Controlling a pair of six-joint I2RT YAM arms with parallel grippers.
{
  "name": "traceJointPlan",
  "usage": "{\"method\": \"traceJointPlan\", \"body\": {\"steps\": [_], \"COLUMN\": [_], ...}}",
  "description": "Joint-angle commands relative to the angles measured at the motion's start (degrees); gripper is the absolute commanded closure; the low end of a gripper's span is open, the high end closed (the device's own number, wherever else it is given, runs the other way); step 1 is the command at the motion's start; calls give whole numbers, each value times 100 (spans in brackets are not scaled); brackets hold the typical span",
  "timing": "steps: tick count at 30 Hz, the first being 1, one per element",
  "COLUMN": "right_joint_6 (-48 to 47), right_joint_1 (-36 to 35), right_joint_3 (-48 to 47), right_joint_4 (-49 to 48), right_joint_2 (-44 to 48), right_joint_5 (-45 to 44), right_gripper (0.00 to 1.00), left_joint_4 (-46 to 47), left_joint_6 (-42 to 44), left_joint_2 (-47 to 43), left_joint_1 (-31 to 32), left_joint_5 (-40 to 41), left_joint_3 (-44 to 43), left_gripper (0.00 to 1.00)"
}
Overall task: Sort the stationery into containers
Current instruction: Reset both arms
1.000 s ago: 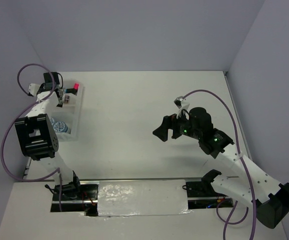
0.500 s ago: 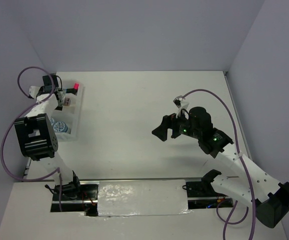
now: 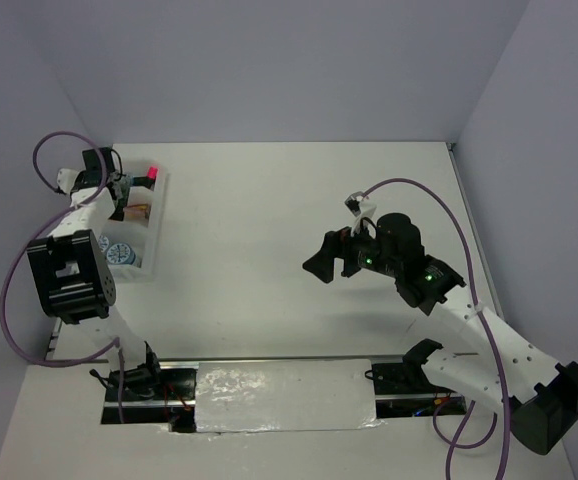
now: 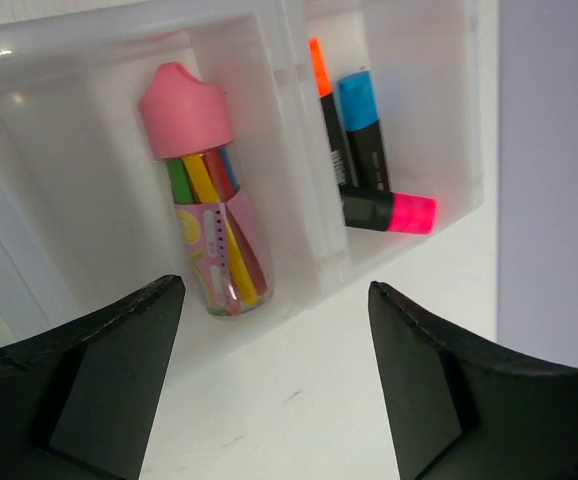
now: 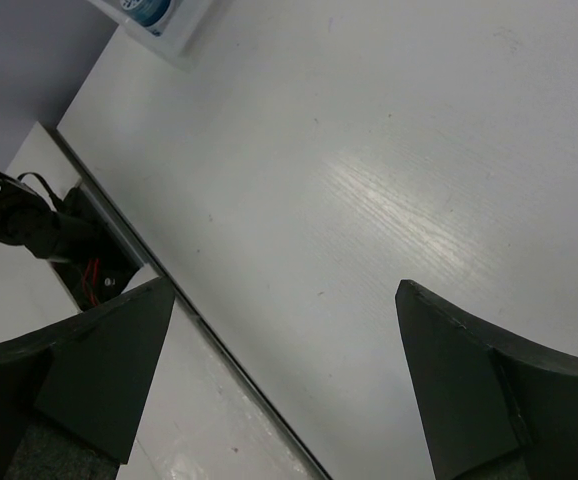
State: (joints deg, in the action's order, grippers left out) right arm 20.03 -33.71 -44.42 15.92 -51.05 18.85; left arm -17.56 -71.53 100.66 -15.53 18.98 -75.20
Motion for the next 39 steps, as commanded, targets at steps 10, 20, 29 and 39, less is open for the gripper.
{"method": "traceJointPlan", "body": {"steps": [10,20,29,39], "right_joint_6": [-544,-676,-659,-747], "right_joint_1": [23,5,5,14], "right_joint_3": [-1478,-3282,-4082,-3969], "right_joint_4": [1489,3162,4137,4402], "right_joint_2": [710,1017,1483,2580], "right_joint_5": [-2349,-3476,-3617,-3152], "right_gripper": [0,0,0,0], "left_joint_4": [-1390,-1662,-2813,-3805], "left_joint_6": [3940,5271,5500,5159], "left_joint_2": [-1818,-4439,-6259,-7815], "left_joint_1": [181,1253,1509,1509], "left_joint_5": [-641,-492,-554,-1046], "left_joint_3": [-999,760,832,753], "left_gripper": [1,1,1,1]}}
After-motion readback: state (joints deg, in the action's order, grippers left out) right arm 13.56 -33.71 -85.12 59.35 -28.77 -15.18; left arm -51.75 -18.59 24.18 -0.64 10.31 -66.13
